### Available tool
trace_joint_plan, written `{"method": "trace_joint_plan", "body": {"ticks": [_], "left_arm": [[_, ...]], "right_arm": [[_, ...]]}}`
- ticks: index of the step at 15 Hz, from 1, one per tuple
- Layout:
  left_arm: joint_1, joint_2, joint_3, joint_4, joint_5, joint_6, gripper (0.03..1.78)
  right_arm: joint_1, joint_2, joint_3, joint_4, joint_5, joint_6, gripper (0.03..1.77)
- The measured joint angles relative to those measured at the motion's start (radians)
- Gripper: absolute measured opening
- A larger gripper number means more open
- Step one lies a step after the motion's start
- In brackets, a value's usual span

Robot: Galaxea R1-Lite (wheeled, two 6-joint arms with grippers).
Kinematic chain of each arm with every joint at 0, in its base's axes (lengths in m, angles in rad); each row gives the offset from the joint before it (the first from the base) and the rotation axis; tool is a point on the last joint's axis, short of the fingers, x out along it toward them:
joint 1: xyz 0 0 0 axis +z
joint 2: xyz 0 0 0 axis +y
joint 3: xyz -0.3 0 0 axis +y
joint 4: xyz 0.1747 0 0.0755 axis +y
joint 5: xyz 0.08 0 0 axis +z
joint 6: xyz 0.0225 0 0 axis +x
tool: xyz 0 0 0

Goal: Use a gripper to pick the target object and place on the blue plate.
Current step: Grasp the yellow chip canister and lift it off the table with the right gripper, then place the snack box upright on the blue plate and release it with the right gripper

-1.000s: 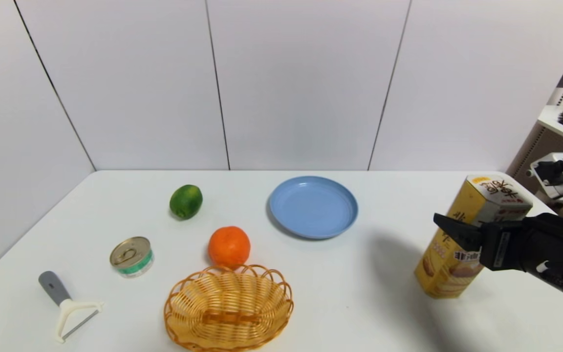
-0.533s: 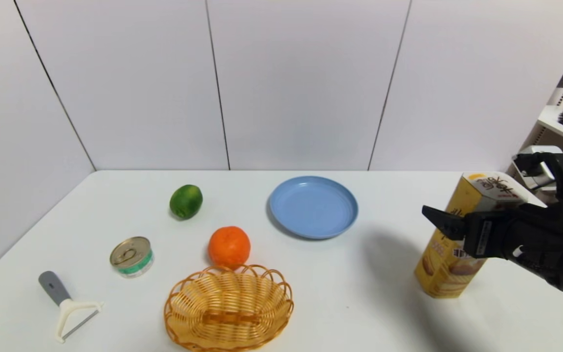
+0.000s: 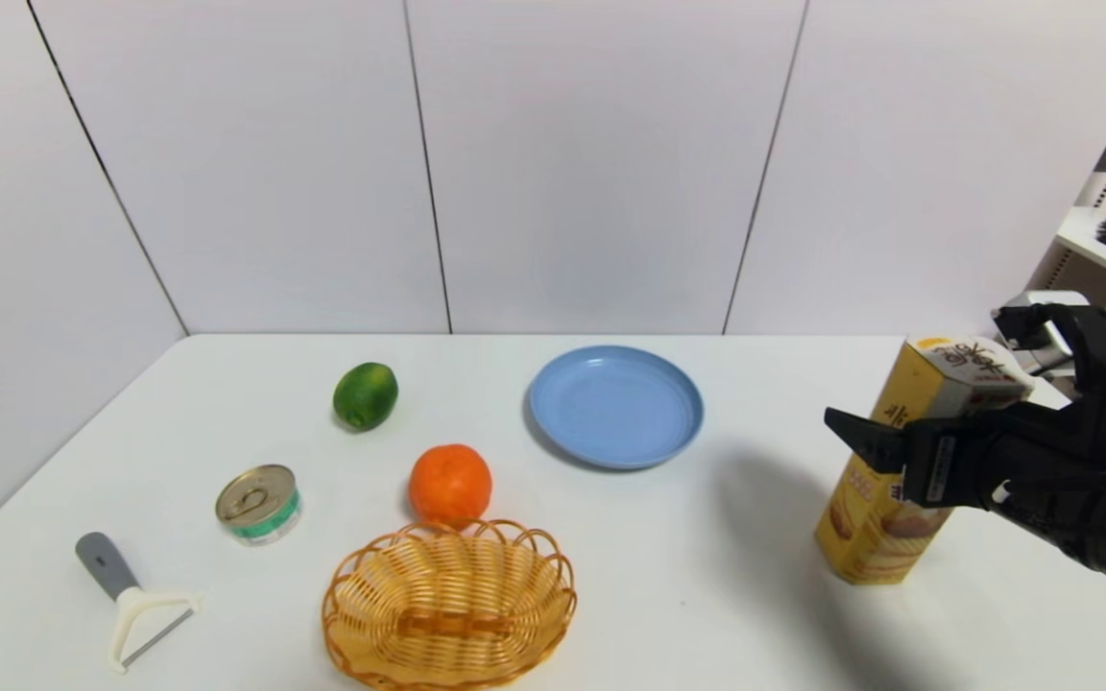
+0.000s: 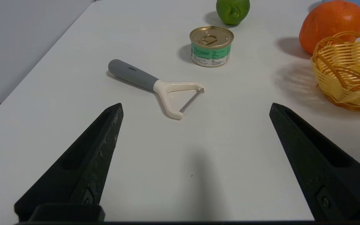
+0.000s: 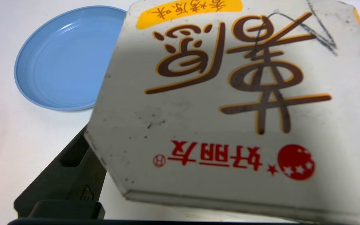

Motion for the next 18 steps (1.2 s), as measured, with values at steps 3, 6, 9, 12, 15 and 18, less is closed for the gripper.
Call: {"method": "trace_joint_plan", "body": {"ticks": [3,6,9,12,15,18], "left_arm": [[0.000,0.000,0.000,0.000,0.000,0.000,1.69],[0.000,0.000,0.000,0.000,0.000,0.000,1.69],[0.000,0.000,0.000,0.000,0.000,0.000,1.69],[0.000,0.000,0.000,0.000,0.000,0.000,1.69],[0.000,0.000,0.000,0.000,0.000,0.000,1.69],[0.000,0.000,0.000,0.001,0.000,0.000,1.69]], "right_arm": [[0.000,-0.001,-0.001,0.000,0.000,-0.001,1.69],[0.000,-0.004,-0.002,0.000,0.000,-0.001,1.69],[-0.002,-0.006,-0.004,0.000,-0.002,-0.001,1.23],[-0.003,-0.009,-0.004,0.002,-0.001,-0.001,0.91],[-0.003,-0.014,-0.003,0.003,-0.001,0.004,0.86],[-0.003,-0.023,-0.034,0.004,0.003,0.011,0.86]]}}
